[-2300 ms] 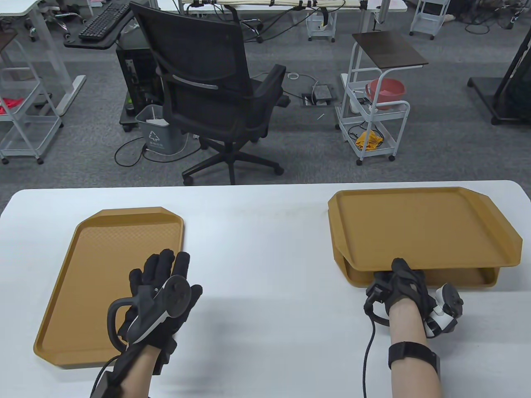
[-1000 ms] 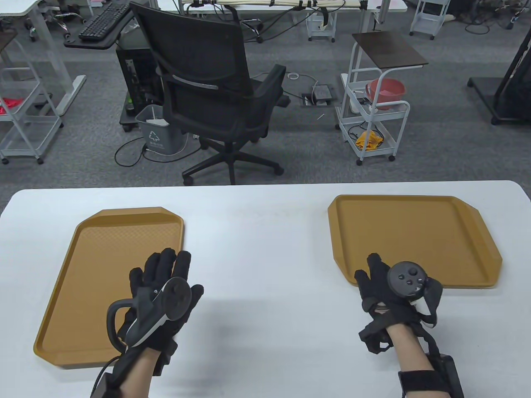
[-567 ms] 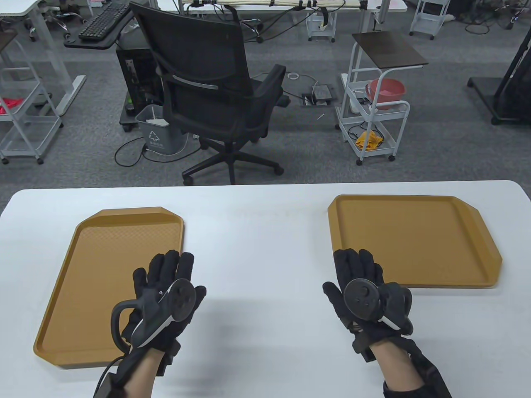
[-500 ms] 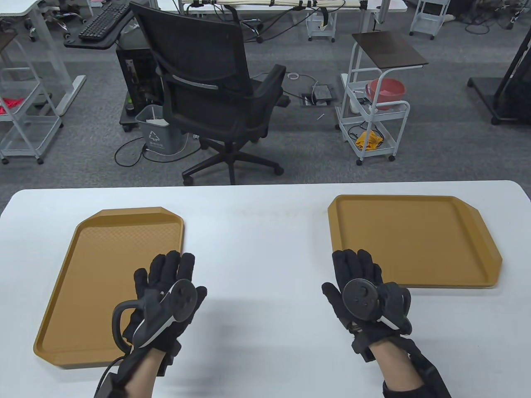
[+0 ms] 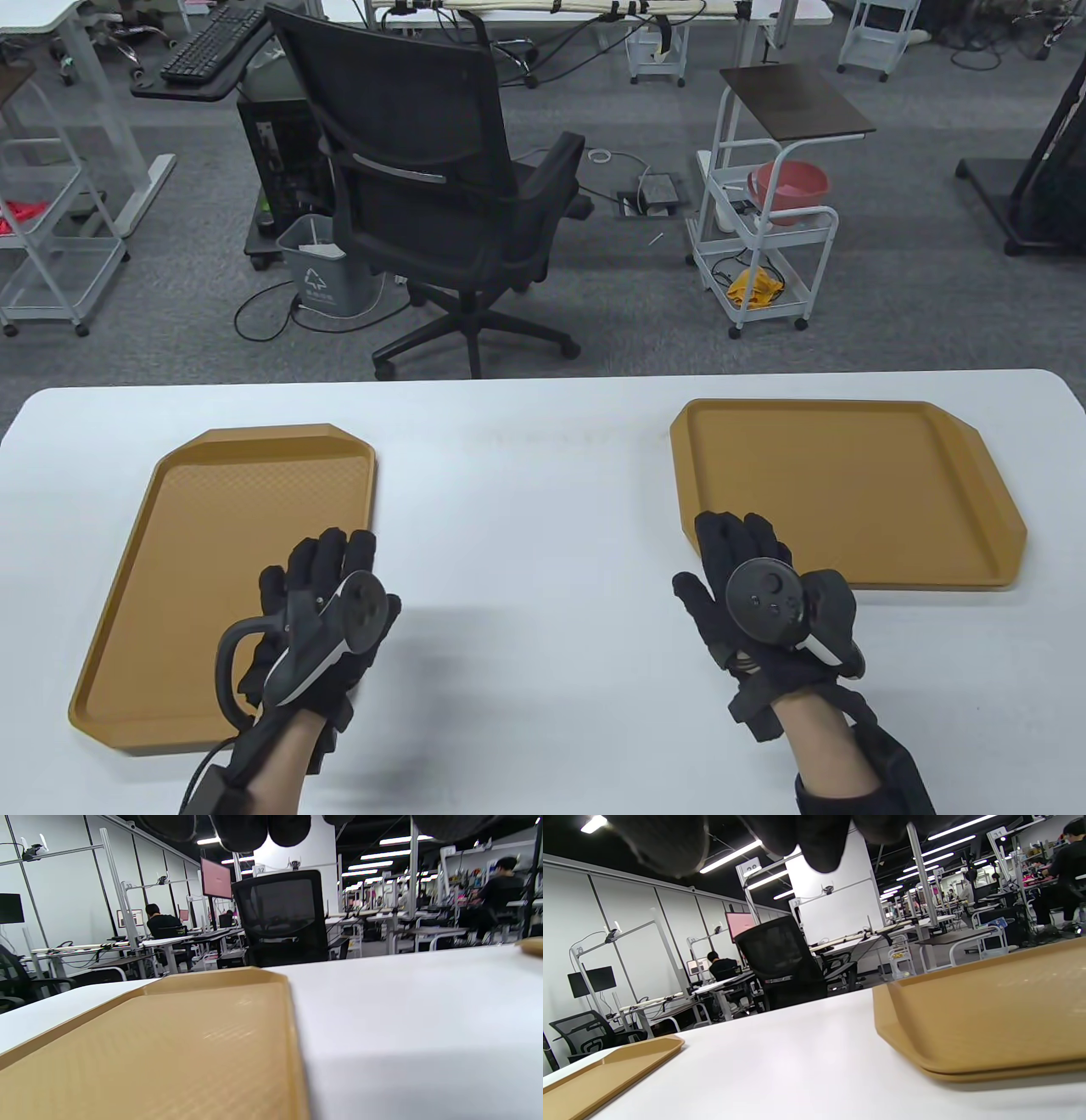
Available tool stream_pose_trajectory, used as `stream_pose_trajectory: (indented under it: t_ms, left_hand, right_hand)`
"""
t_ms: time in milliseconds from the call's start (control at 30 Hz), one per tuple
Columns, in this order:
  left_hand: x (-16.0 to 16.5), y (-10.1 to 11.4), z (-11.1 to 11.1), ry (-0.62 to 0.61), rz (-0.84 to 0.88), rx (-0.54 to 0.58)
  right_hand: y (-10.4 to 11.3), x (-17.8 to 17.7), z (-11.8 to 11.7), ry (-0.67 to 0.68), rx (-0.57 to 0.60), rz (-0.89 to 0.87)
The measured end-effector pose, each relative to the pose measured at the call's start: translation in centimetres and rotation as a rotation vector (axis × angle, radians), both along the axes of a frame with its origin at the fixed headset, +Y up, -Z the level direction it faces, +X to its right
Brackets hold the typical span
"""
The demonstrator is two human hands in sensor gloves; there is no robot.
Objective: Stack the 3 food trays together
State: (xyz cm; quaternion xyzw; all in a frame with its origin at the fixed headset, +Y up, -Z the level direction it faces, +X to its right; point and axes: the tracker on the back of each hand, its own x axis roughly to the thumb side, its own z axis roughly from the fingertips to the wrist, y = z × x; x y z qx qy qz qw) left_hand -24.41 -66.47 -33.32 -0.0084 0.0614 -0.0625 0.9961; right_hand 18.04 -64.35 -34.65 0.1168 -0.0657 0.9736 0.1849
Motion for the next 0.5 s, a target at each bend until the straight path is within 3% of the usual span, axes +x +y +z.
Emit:
stream_pose_trajectory:
  t_ms: [233,500]
  left_hand:
    - [-3.8,-2.5,0.6,0.075,-0.077,-0.162]
    - [-7.6,-6.0,2.9,0.073,-0.08,-0.444]
  right_hand:
    - [-0.2,0.5,-0.2,-0.006,-0.023,-0.017]
    - [-0.3,0.8,-0.4,-0.004,-0.045,-0.043]
